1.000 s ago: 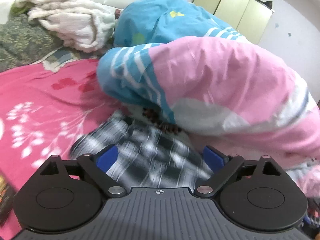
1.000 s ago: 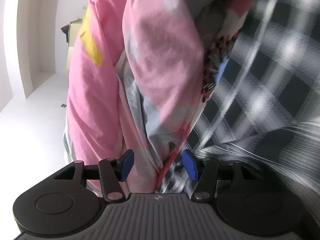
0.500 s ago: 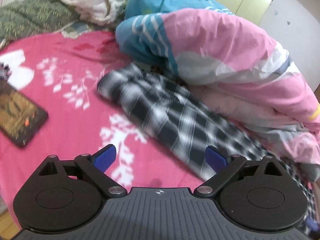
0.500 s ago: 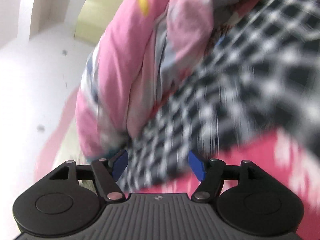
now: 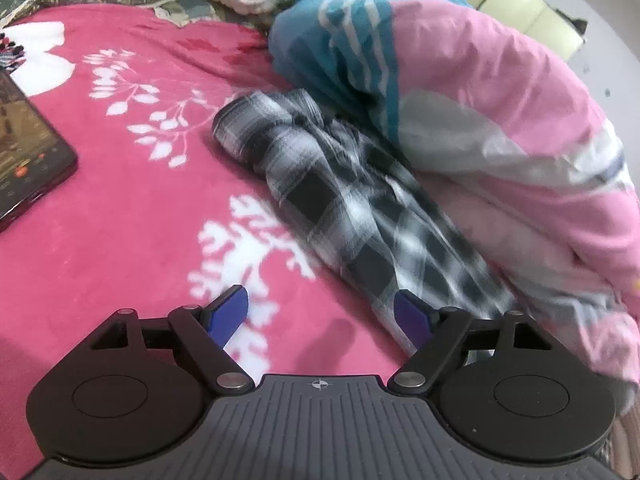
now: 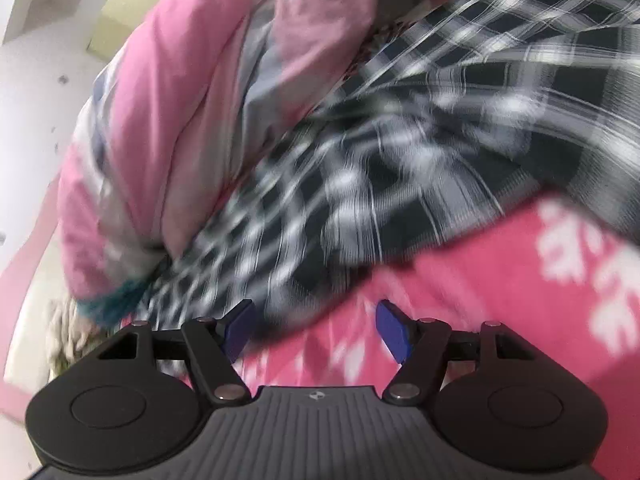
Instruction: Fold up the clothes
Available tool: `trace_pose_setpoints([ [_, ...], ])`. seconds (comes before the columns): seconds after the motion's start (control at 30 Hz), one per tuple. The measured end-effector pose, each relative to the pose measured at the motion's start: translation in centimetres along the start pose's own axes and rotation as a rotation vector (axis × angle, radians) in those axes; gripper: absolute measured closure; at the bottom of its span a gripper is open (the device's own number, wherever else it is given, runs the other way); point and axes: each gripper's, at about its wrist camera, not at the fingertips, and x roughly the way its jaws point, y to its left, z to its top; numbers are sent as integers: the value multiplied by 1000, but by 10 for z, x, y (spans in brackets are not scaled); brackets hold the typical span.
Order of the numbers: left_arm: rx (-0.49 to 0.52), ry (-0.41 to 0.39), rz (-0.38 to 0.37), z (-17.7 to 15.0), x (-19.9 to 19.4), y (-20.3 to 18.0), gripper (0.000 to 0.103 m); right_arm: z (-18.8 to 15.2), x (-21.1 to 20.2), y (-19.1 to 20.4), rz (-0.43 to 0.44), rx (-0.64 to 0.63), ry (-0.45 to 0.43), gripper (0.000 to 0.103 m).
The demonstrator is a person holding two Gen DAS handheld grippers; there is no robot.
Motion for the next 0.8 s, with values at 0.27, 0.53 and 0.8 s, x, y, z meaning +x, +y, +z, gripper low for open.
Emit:
trace_pose_setpoints([
  [0.27, -42, -94, 21, 19, 33, -5, 24, 27, 37, -6, 8, 83, -115, 34],
  [0.53, -61, -136, 98, 37, 64, -11, 45, 44, 59, -8, -5, 103, -211, 43],
  [0.8, -40, -160, 177, 40, 72, -21, 76, 60, 76, -26, 18, 161, -256, 82],
])
